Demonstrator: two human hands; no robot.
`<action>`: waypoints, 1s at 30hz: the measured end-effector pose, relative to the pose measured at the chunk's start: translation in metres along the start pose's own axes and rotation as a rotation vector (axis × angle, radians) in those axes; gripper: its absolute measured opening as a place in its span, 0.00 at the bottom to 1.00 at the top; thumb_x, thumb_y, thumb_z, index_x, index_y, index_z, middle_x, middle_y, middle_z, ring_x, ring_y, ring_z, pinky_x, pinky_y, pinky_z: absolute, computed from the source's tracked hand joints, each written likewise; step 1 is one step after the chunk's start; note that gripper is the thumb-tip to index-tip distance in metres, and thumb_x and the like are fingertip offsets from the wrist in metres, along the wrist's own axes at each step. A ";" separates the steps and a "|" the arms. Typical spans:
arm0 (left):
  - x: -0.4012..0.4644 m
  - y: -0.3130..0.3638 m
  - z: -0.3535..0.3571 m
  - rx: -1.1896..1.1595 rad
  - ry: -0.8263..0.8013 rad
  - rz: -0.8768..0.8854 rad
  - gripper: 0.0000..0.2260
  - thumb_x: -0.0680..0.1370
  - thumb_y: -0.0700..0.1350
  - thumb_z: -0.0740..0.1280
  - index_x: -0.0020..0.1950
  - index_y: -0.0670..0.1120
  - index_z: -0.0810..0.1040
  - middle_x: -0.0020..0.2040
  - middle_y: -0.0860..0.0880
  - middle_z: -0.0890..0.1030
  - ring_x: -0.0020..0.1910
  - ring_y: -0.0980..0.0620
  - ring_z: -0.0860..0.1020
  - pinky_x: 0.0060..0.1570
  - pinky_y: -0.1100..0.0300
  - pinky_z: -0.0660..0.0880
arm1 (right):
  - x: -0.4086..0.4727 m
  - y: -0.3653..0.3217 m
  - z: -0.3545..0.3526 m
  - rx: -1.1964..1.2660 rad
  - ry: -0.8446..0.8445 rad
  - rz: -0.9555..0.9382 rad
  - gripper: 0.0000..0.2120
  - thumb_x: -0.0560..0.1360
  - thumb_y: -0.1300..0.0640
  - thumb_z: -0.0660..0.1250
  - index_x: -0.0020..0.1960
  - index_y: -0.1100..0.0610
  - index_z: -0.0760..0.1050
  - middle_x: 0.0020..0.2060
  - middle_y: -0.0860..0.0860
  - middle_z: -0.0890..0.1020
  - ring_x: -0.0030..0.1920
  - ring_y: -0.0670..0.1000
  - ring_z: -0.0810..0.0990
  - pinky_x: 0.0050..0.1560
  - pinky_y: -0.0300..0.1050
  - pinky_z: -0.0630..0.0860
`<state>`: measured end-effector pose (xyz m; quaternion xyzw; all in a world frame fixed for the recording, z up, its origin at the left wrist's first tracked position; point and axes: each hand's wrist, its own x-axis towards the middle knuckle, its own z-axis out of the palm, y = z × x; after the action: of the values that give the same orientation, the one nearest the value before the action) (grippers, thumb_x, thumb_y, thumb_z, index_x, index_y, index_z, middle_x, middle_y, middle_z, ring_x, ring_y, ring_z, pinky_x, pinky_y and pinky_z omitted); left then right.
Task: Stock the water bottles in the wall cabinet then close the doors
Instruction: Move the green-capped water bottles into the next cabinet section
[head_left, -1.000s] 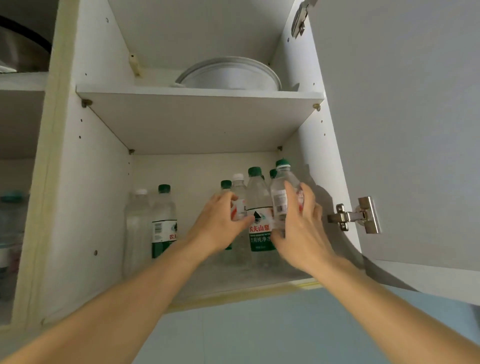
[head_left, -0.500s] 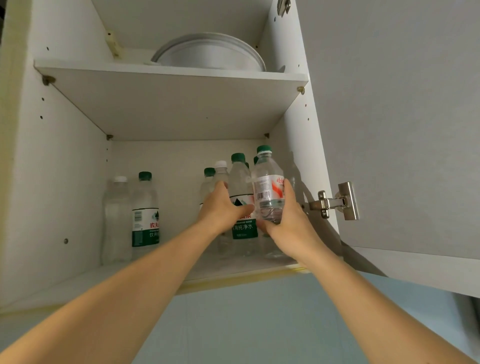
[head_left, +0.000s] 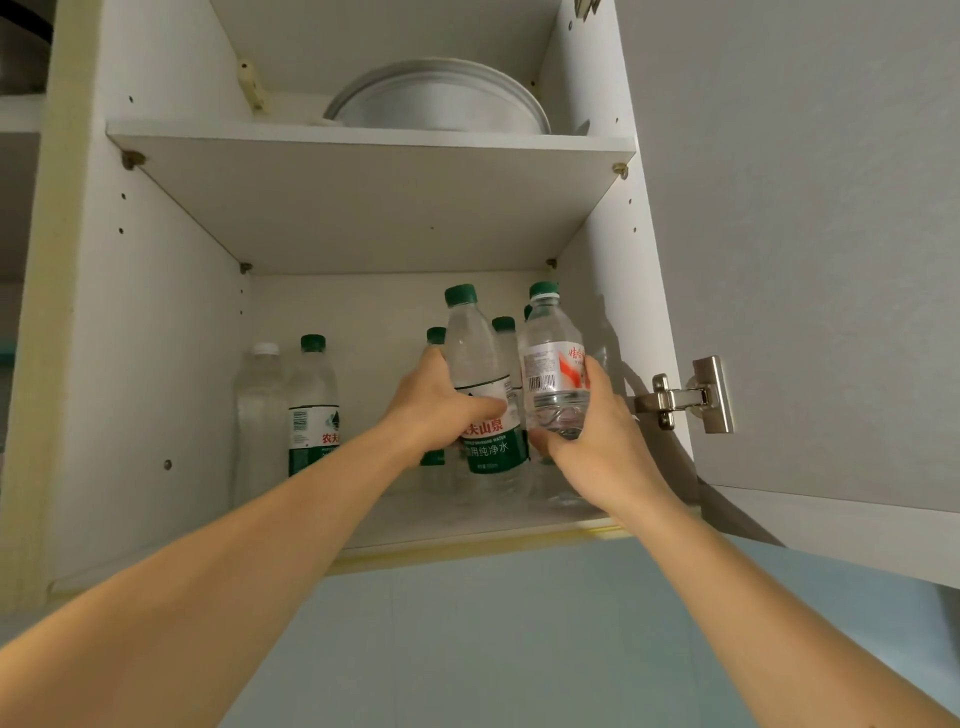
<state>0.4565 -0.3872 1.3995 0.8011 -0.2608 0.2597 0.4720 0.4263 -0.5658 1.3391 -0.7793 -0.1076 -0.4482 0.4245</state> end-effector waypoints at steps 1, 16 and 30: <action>-0.002 -0.002 -0.008 0.011 -0.003 -0.011 0.27 0.71 0.44 0.79 0.62 0.52 0.66 0.58 0.47 0.79 0.57 0.46 0.80 0.57 0.42 0.81 | -0.001 -0.001 -0.001 -0.007 0.004 0.004 0.42 0.73 0.50 0.77 0.78 0.43 0.56 0.65 0.50 0.74 0.61 0.52 0.77 0.65 0.55 0.76; -0.002 -0.039 -0.104 0.207 -0.018 -0.215 0.15 0.75 0.43 0.76 0.51 0.55 0.71 0.49 0.49 0.82 0.45 0.53 0.82 0.32 0.59 0.80 | 0.006 -0.045 0.024 -0.096 -0.348 -0.155 0.47 0.68 0.41 0.79 0.77 0.44 0.55 0.62 0.44 0.81 0.59 0.49 0.82 0.60 0.50 0.79; 0.013 -0.069 -0.112 0.269 -0.016 -0.096 0.51 0.71 0.47 0.79 0.82 0.58 0.46 0.72 0.46 0.72 0.57 0.47 0.79 0.37 0.55 0.81 | 0.030 -0.071 0.101 -0.305 -0.489 -0.062 0.55 0.71 0.48 0.78 0.82 0.58 0.43 0.73 0.58 0.71 0.70 0.59 0.74 0.70 0.58 0.73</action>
<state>0.4929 -0.2609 1.4122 0.8708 -0.1887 0.2632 0.3700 0.4663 -0.4521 1.3789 -0.9154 -0.1617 -0.2709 0.2502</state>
